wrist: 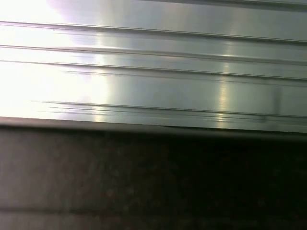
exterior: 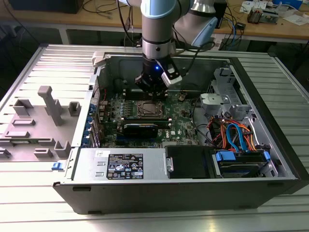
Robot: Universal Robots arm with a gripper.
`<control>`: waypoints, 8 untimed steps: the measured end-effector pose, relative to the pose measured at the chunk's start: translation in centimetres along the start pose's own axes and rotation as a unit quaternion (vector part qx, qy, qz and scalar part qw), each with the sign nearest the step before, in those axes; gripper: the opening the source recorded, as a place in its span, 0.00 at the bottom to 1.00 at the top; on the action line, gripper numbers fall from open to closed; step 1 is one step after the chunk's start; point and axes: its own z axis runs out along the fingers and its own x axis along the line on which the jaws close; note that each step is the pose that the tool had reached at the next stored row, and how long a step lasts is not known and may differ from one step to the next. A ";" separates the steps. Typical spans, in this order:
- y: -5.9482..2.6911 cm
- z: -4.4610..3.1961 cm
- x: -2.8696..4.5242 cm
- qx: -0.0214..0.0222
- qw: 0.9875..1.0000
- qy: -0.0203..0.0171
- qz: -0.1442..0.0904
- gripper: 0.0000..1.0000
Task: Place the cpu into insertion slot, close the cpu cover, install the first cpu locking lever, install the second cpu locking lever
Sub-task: 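Install the first cpu locking lever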
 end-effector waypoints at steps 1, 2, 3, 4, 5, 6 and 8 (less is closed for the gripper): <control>0.00 0.05 0.00 0.000 1.000 0.000 0.000 0.11; -0.01 0.09 0.00 0.000 1.000 0.000 0.000 0.11; -0.01 0.09 0.00 0.000 1.000 0.000 0.000 0.11; -0.01 0.09 -0.01 0.000 1.000 0.000 0.000 0.11; -0.01 0.07 -0.04 0.000 1.000 0.000 0.000 0.11; 0.00 -0.03 -0.05 -0.001 1.000 0.000 0.000 0.11; 0.00 -0.19 -0.07 -0.002 1.000 0.000 0.000 0.11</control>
